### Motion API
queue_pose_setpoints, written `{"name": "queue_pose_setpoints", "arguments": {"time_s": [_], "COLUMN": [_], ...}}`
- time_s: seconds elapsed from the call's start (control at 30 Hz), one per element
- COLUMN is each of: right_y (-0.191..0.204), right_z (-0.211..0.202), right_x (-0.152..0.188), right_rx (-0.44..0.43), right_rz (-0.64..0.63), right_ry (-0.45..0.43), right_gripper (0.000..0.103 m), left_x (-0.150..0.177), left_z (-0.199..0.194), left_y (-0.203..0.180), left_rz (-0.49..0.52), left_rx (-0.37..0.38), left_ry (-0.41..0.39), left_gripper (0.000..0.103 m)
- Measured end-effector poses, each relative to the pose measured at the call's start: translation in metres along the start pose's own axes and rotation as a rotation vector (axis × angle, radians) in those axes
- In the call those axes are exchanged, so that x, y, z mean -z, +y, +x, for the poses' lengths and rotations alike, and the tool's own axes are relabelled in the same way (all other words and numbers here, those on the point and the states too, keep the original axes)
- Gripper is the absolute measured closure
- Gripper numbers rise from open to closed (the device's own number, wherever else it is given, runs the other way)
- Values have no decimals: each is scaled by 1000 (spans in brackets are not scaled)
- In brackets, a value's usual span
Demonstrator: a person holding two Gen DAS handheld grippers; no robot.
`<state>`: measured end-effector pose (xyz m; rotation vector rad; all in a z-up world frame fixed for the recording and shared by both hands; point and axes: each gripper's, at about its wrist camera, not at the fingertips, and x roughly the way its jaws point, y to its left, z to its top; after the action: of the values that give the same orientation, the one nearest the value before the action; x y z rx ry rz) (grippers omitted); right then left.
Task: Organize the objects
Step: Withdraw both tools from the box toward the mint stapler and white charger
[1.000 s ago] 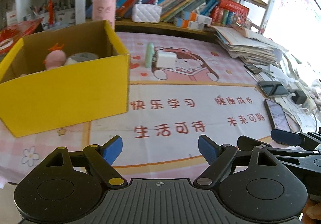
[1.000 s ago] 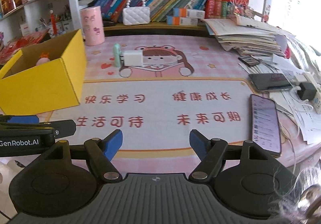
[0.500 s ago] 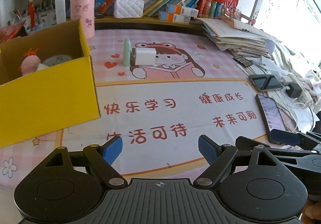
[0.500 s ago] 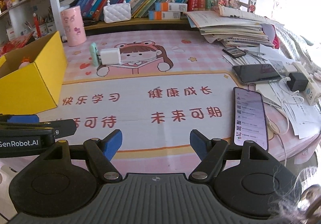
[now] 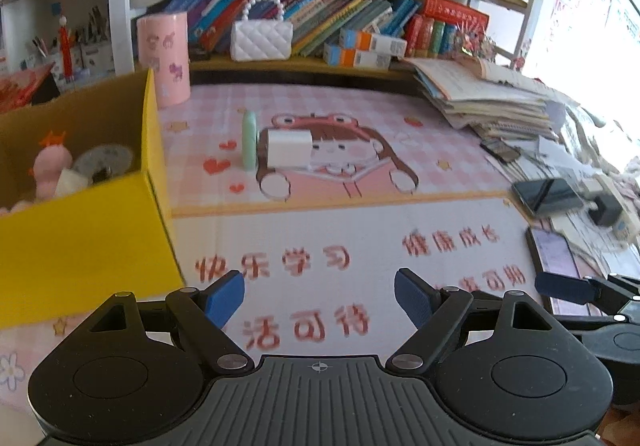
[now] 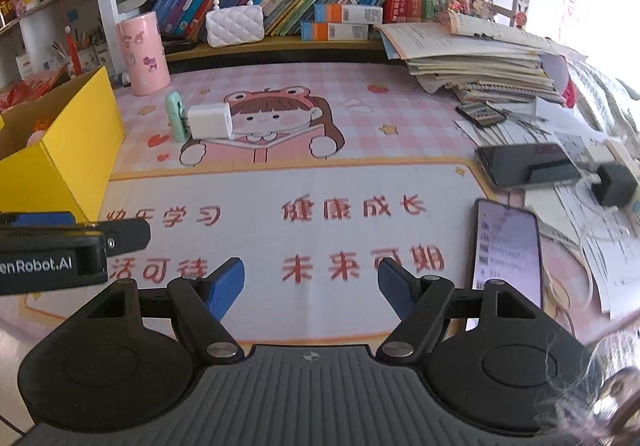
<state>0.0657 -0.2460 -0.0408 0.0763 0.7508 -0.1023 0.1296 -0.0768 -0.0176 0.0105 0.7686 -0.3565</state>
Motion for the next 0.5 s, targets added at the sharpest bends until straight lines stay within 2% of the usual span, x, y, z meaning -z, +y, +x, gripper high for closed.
{"name": "queue_pose_setpoints", "arguments": {"time_s": [0.2, 0.5], "right_y": [-11, -14], "right_z": [17, 47], "right_x": [-16, -41], "right_rx": [-29, -96], "right_rz": [-16, -59], "right_ry": [-14, -28], "right_gripper": [33, 33], "left_x": [-20, -52], "left_z": [15, 42], "left_y": [-8, -15], "left_rz": [-7, -20], "left_rx": [-35, -100], "left_ry": [-37, -73], "left_gripper": [22, 43]}}
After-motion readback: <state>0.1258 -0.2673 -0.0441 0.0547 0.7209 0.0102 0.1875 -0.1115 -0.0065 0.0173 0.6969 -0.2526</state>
